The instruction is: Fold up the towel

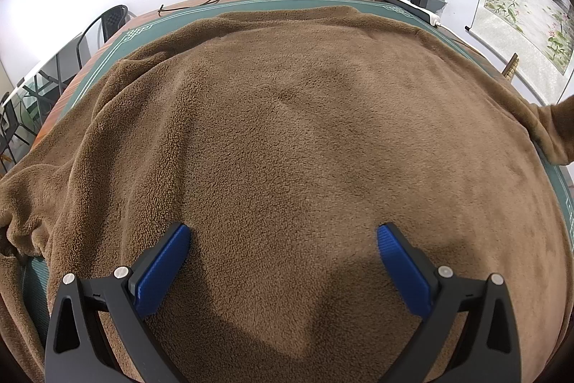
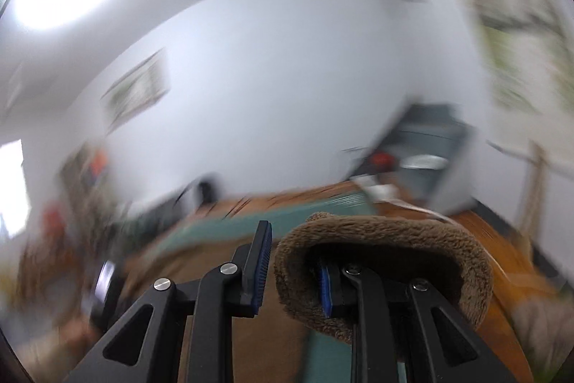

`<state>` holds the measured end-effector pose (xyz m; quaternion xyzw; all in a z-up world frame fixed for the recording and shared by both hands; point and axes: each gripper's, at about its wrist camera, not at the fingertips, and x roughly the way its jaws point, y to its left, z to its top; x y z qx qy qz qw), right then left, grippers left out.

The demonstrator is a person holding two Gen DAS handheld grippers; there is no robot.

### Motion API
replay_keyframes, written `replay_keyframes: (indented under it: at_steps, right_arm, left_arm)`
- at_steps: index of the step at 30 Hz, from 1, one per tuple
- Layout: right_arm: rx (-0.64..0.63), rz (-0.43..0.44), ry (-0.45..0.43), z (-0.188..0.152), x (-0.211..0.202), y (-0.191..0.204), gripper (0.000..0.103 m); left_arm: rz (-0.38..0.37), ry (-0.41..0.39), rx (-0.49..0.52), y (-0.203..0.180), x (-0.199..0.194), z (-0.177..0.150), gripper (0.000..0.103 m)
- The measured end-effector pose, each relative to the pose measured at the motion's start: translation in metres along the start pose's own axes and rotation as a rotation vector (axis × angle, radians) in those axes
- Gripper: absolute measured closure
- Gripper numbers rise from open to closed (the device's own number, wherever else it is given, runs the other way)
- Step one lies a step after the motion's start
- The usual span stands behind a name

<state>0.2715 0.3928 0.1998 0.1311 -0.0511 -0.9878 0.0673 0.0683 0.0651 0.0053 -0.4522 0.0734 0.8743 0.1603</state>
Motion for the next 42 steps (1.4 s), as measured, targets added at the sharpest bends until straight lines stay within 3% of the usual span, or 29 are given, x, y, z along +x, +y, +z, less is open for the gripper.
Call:
replay_keyframes:
  at_steps: [3,4,5,7,11,16,19,21,24,26,29,34,39,42]
  right_arm:
    - [-0.217,0.108,0.148,-0.024,0.034,0.071,0.074]
    - [-0.282,0.141,0.208,-0.037,0.045,0.092,0.065]
    - [-0.344,0.173,0.271,-0.051,0.054,0.112,0.045]
    - [-0.456,0.196,0.35,-0.08,0.064,0.143,0.024]
    - [-0.622,0.203,0.442,-0.13,0.064,0.181,0.024]
    - [-0.653,0.277,0.483,-0.158,0.033,0.196,0.024]
    - [-0.568,0.336,0.473,-0.151,0.012,0.182,0.024]
    - [-0.48,0.368,0.454,-0.143,0.0,0.169,0.024]
    - [-0.352,0.279,0.408,-0.133,-0.005,0.137,0.024]
    - [-0.213,0.22,0.386,-0.128,-0.002,0.107,0.024]
    - [0.062,0.153,0.342,-0.124,0.003,0.053,0.024]
    - [0.174,-0.026,0.284,-0.125,0.003,0.016,0.024]
    - [0.25,-0.067,0.279,-0.13,-0.005,-0.005,0.024]
    - [0.275,-0.074,0.28,-0.132,-0.011,-0.017,0.024]
  left_arm:
    - [0.0,0.0,0.0,0.0,0.0,0.0,0.0]
    - [0.0,0.0,0.0,0.0,0.0,0.0,0.0]
    - [0.0,0.0,0.0,0.0,0.001,0.001,0.0]
    - [-0.001,0.0,0.001,-0.001,0.001,0.001,0.0]
    - [-0.005,0.001,0.003,0.0,0.0,0.001,0.0]
    - [-0.009,-0.001,0.001,0.001,0.0,0.001,0.0]
    - [-0.022,-0.013,-0.005,0.002,-0.004,0.0,0.0]
    - [-0.099,-0.043,-0.012,0.003,-0.016,-0.005,0.0]
    - [-0.275,-0.103,-0.01,-0.003,-0.045,-0.017,0.0]
    - [-0.321,-0.145,0.061,-0.02,-0.067,-0.027,0.0]
    - [-0.278,-0.213,0.272,-0.063,-0.096,-0.049,0.0]
    - [-0.153,-0.279,0.617,-0.147,-0.12,-0.094,0.0]
    - [-0.19,-0.333,0.741,-0.189,-0.132,-0.115,0.0]
    - [-0.196,-0.299,0.753,-0.201,-0.122,-0.113,0.0]
